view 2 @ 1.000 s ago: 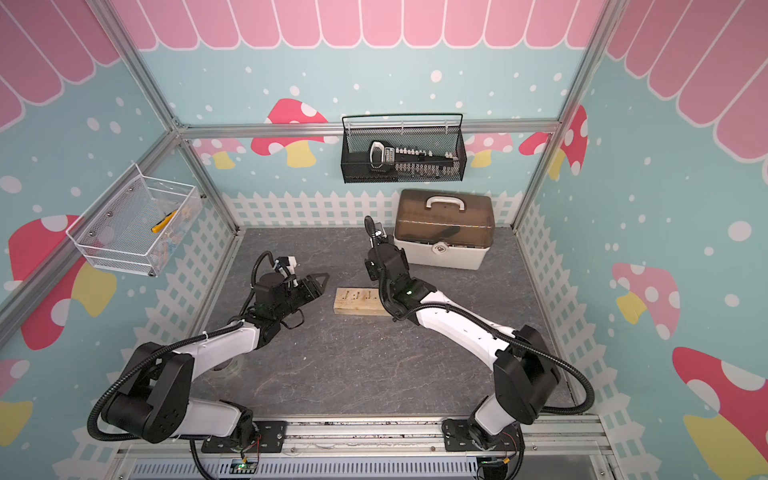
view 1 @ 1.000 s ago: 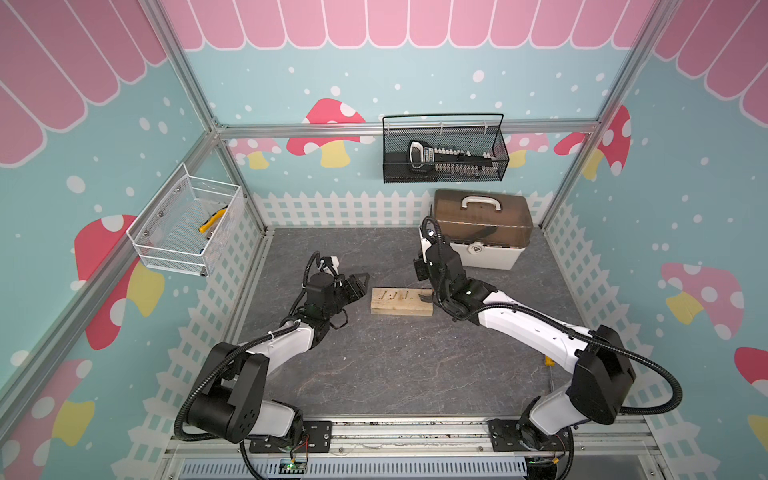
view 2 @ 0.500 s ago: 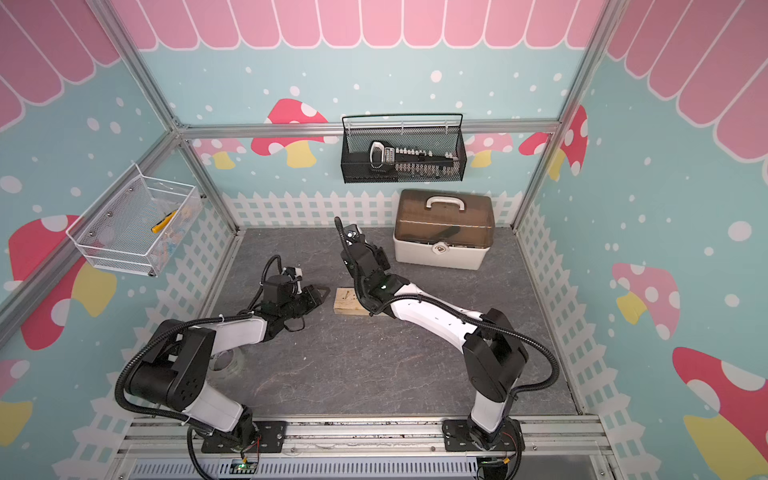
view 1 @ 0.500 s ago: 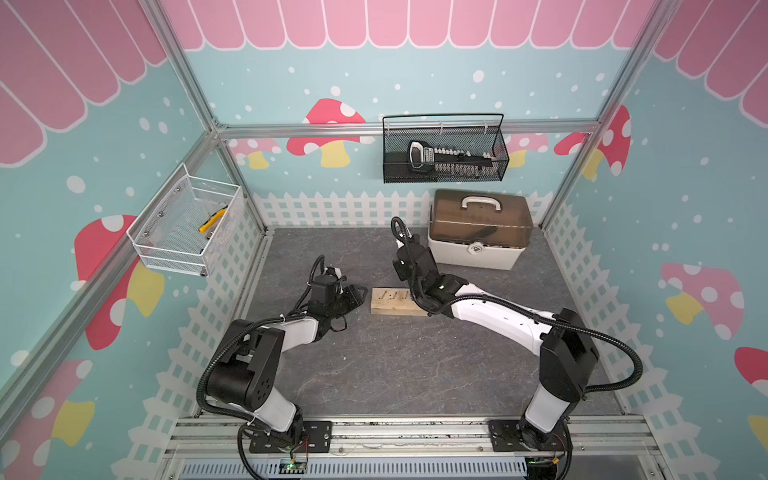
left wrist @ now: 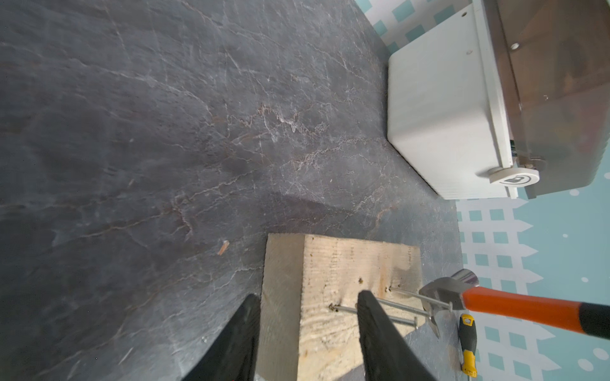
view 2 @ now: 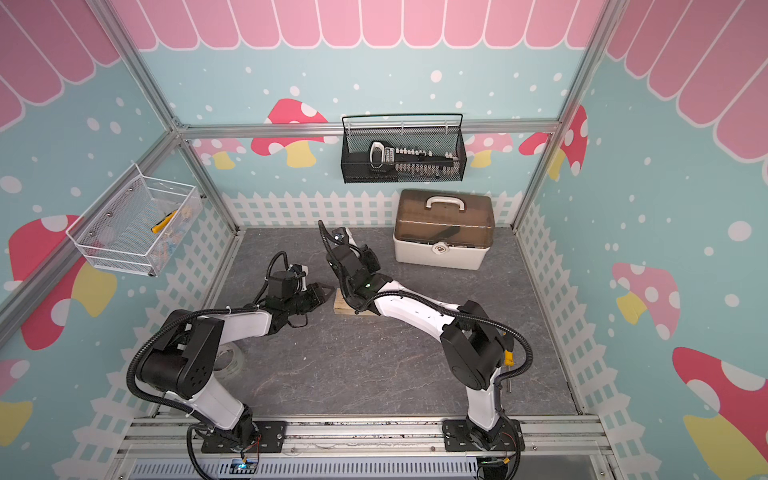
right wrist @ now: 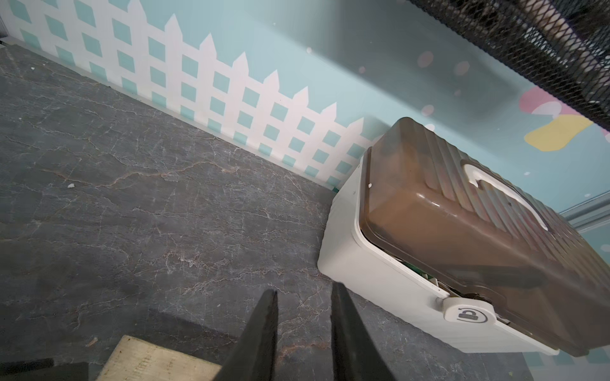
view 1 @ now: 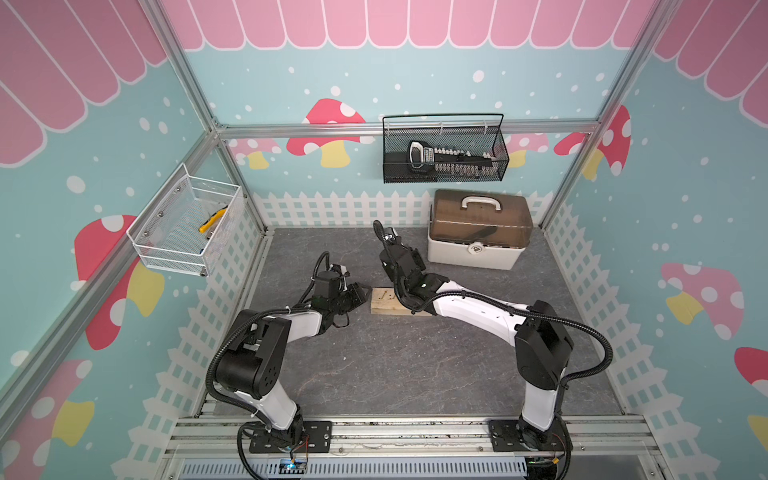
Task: Use a claw hammer to pull out a nail
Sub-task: Remove the nail from the mounting plate.
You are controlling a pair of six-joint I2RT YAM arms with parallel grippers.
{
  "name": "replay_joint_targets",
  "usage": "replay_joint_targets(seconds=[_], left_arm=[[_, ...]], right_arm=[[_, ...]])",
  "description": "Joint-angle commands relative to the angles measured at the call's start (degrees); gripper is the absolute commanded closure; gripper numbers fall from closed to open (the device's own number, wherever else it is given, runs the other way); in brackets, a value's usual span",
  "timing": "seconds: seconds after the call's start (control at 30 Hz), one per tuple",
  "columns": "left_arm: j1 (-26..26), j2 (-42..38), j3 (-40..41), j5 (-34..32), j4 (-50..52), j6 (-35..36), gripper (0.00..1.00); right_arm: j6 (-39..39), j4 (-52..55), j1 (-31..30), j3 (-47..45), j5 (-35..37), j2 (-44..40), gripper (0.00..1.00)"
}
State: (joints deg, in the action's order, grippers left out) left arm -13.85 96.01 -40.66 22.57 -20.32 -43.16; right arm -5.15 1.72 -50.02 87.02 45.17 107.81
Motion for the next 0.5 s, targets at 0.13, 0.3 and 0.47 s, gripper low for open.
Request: replay_joint_targets(seconds=[0.13,0.3,0.47], left_arm=[[0.0,1.5,-2.0,0.8,1.8,1.0,0.53],[0.0,1.9,-2.2,0.9,2.1,1.2,0.53],[-0.1,1.8,-2.5,0.9,2.5,1.5,0.54]], right_arm=[[2.3,-5.0,-1.0,2.2,2.7,0.2,1.00],[3.3,-5.6,-1.2,2.9,5.8,0.6,1.00],[5.4,-6.4,-1.5,2.8,6.8,2.3,1.00]])
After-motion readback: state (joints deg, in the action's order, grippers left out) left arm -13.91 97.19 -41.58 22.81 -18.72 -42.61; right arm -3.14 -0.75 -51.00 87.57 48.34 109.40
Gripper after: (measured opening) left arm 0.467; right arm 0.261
